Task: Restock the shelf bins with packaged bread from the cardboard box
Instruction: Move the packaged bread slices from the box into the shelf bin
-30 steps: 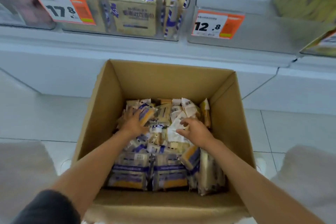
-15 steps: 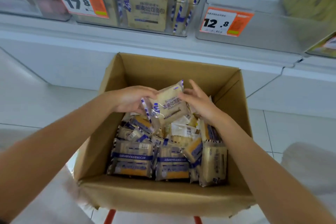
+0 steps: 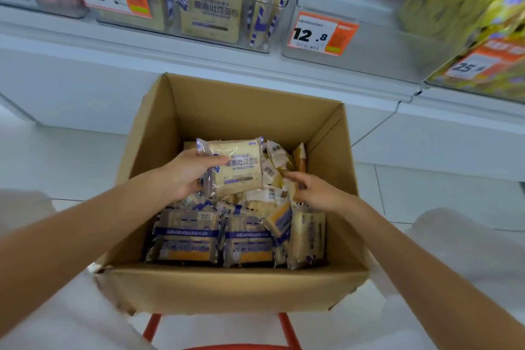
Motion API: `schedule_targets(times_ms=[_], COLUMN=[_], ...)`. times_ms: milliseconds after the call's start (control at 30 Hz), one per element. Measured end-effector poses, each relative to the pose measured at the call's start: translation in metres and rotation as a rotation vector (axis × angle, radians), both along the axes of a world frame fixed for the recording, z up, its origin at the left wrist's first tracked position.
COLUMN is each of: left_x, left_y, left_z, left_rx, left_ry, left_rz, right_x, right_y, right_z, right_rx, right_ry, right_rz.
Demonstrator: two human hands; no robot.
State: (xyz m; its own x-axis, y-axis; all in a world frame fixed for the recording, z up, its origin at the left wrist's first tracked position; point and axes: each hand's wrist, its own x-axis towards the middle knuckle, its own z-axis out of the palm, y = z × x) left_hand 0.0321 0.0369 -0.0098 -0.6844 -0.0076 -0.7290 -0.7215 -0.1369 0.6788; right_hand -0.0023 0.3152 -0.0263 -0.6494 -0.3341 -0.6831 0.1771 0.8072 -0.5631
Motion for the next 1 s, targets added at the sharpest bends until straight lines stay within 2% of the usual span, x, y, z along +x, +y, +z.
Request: schedule_targets(times_ms=[100,233,300,400,533,600,667,733,833,900,1000], left_x=[-0.001,0.003,0.004,0.004,-0.002,-0.006,-0.008,-0.009,-0.011,-0.014,-0.020], left_y=[0.003,0.004,0.001,-0.001,-0.005,-0.004,-0.001,-0.002,-0.011,-0.017,-0.021], left_z=[-0.009,-0.015,-0.020,-0.016,-0.006,0.004,0.014,0.021,0.024,0.029,0.042], left_rx=[-0.035,-0.071,-0.095,-0.080,0.067,0.129,0.112,0.042,-0.026,-0.107,-0.297], left_ry=[-0.022,-0.027,-0.011,0.026,0.065,0.079,0.128,0.212,0.278,0.344,0.438], left_rz=[-0.017,-0.014,0.003,0.070,0.080,0.015,-0.057,-0.059,0.085,0.127,0.111], right_x=[0.013,-0.005,-0.019,-0.033,-0.036,-0.035,-0.033,-0.033,-0.037,-0.039,-0.043], right_y=[0.014,0.006,-0.002,-0.020,-0.058,-0.079,-0.098,-0.110,-0.114,-0.112,-0.116], right_z=[-0.021,-0.028,-0.021,0.000,0.017,0.019,0.018,0.023,0.039,0.049,0.059], right_rx=[0.197,0.226,0.085,-0.225,-0.522,-0.510,-0.444,-0.414,-0.499,-0.562,-0.628], right_ry=[-0.061,0.164,0.239,0.204,0.178,0.205,0.217,0.174,-0.072,-0.205,-0.230], right_rz=[0.184,0.267,0.156,-0.134,-0.459,-0.507,-0.517,-0.560,-0.589,-0.496,-0.335])
